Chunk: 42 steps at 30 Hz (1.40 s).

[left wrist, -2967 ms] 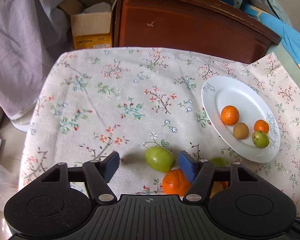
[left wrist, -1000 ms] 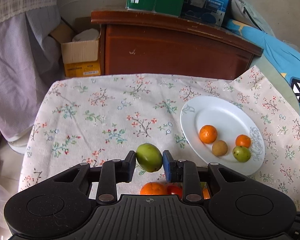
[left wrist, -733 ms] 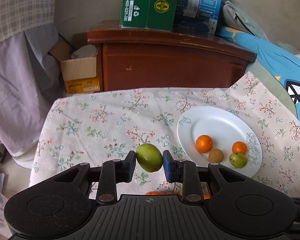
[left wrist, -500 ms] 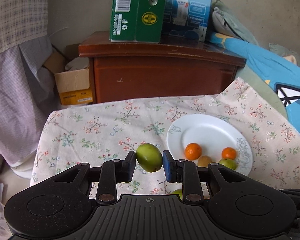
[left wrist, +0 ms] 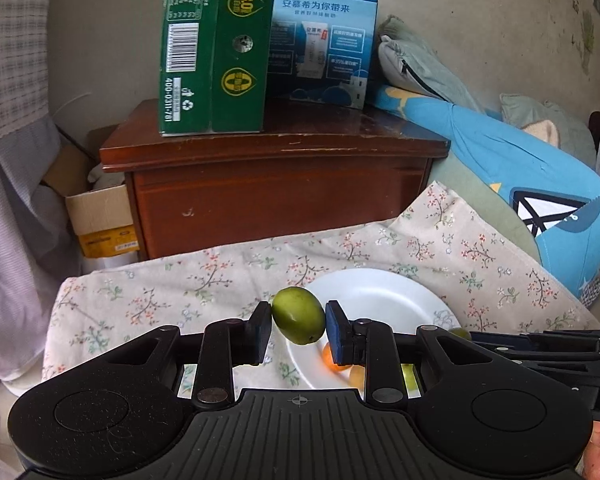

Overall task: Organize fruits
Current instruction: 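Carry both held green fruits over the white plate, then open the left tool over the plate while the right tool releases its green fruit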

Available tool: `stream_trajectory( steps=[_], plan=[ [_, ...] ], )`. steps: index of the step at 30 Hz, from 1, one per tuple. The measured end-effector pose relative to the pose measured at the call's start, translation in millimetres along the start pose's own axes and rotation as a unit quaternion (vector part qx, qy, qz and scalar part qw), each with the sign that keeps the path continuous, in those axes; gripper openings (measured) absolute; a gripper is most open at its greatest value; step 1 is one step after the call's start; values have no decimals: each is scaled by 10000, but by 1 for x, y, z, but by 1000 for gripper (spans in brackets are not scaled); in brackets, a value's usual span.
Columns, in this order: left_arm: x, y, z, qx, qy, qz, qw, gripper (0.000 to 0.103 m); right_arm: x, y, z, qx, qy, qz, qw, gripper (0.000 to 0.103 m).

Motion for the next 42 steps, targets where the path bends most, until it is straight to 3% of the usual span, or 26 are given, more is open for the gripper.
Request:
stream_trajectory(
  steps=[6,17,24,30,31,35,39,42],
  plan=[
    [-33,-5,-10,-15,-289,228,9993,27,-22,9,-17,-2,-126,56,9999,29],
    [-76,-23,-20,-179,-483,545,9972,27,-60,2,-47,-255,-439,310,9982,29],
    [-91,-33,-26,-258,-593,719,9953,27,-74,-5,-57,-343,-553,440,9969,30],
    [-88,-32,-29,-240,-631,646,9956,29,-75,-6,-64,-583,-572,451,9956,33],
    [-87,-29,-29,-198,-629,621,9959,30,-75,-4,-64,-606,-558,430,9957,33],
    [-77,-17,-27,-166,-491,442,9977,54,-72,0,-64,-730,-494,394,9953,33],
    [-65,-6,-20,-127,-376,371,9985,67,-71,0,-62,-769,-452,412,9952,34],
    [-54,-1,-13,-132,-241,396,9988,71,-69,-1,-59,-776,-385,449,9952,34]
  ],
)
Point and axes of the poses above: each gripper's, at about its wrist camera, not at the fingertips, and x roughly against the way its jaws point, z to its left, y to its top, the point moved 6 cm from there along -x, roughly the way its jaws point, and after that the axes turned 15 degrees about -z, right-handed, at the moved point
